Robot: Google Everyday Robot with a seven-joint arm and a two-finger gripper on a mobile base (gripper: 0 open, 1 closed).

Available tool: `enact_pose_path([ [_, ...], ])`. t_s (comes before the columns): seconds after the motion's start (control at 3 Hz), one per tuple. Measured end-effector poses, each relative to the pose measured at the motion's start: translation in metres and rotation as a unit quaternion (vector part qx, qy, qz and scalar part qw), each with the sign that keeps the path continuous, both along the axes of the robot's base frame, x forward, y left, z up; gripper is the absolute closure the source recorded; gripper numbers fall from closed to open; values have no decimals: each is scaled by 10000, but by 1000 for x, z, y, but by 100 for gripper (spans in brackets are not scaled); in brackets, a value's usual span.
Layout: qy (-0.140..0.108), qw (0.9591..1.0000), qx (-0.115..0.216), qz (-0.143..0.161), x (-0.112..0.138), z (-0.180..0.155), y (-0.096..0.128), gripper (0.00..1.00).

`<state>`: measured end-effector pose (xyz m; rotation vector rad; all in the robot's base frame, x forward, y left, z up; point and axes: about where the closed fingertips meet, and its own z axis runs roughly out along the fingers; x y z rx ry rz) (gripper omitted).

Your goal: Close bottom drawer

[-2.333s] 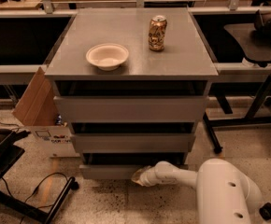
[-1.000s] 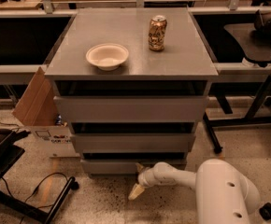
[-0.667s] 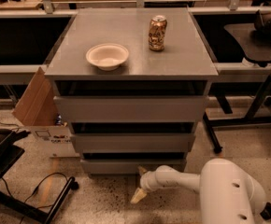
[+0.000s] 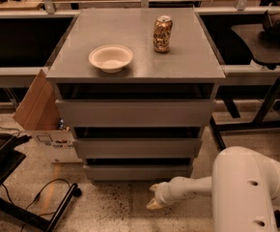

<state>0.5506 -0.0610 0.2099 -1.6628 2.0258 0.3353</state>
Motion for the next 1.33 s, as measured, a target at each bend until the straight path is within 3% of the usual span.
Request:
enact_pose_path([
  [0.33, -476, 9965, -543, -416, 27, 62, -45, 69],
  [0.67, -990, 9909, -754, -513, 41, 112, -66, 74],
  [1.0, -958, 9912, -773, -475, 42, 109, -63, 44],
  [1.33, -900, 9916, -836, -396, 48, 103, -57, 21],
])
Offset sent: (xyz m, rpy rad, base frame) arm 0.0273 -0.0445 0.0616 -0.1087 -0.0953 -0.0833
